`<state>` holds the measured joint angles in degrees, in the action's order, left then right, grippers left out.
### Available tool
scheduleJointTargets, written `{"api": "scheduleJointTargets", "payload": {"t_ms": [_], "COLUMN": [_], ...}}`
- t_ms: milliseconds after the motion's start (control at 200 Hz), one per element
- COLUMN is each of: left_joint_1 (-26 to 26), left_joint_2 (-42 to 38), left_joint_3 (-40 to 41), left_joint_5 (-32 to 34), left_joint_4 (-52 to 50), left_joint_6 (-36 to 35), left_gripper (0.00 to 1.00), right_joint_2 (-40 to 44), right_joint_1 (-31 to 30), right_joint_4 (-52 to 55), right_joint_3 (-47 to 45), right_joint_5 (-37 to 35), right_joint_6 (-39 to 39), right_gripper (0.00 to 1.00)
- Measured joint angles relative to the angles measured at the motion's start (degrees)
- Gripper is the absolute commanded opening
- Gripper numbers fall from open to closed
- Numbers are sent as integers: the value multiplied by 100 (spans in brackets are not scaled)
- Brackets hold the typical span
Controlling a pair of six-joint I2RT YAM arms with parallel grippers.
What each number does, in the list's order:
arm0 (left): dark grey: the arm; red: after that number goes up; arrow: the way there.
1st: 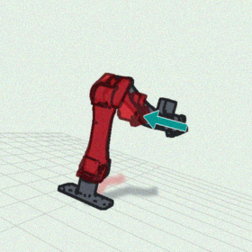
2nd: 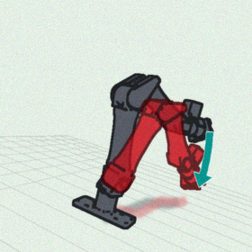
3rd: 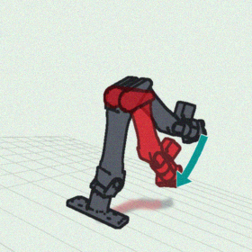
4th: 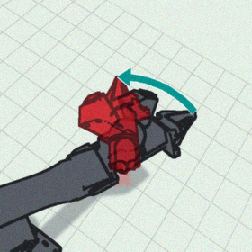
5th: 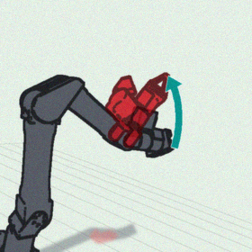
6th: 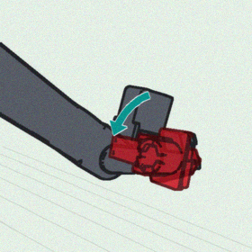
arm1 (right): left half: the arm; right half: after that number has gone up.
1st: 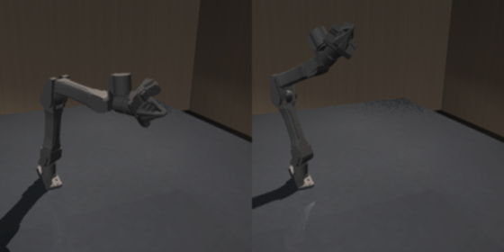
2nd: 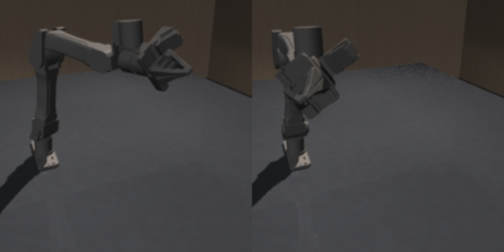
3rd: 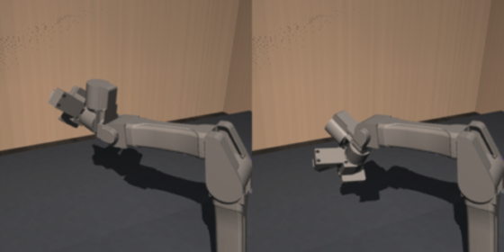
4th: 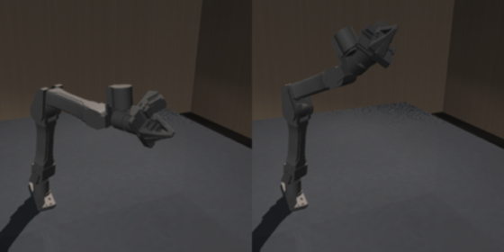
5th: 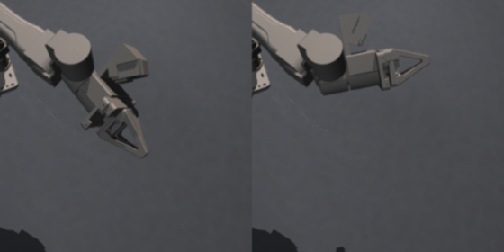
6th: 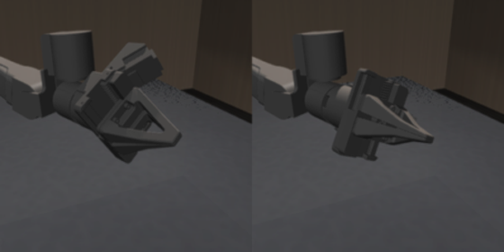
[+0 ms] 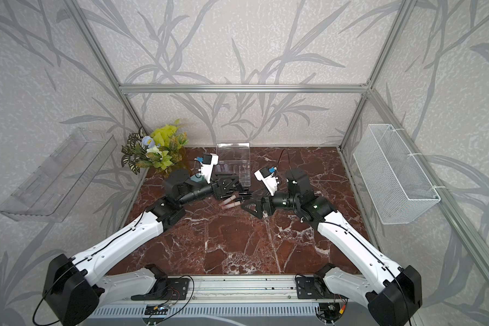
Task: Arrange the lipsticks in the organizer
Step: Place the lipstick in the storage box.
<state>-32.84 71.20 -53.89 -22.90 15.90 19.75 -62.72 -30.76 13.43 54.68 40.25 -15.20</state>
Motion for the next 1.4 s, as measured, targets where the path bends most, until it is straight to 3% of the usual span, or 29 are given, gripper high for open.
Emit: {"api": "scheduleJointTargets", "payload": {"t_ms": [265, 535, 1010, 1399], "left_joint_1": [33, 101, 468, 588], "left_joint_2": [1510, 3029, 3945, 4581], "left_joint_3": [-251, -1150, -1624, -1714], "left_joint_5": [1996, 3014, 3357, 3115], "left_joint_4": [293, 640, 1434, 1801], "left_joint_6": [-979, -1510, -1620, -1622], "left_gripper": [6, 4, 2, 2], "right_joint_2": [50, 24, -225, -229], "right_joint_1": [76, 101, 109, 109], "right_joint_4": [-37, -48, -140, -166], "right_joint_3": [-356, -431, -479, -485], "right_joint_5": [-715, -1130, -1390, -1427], "right_joint_6": [4, 48, 160, 173], "right_gripper": [99, 99, 100, 99]}}
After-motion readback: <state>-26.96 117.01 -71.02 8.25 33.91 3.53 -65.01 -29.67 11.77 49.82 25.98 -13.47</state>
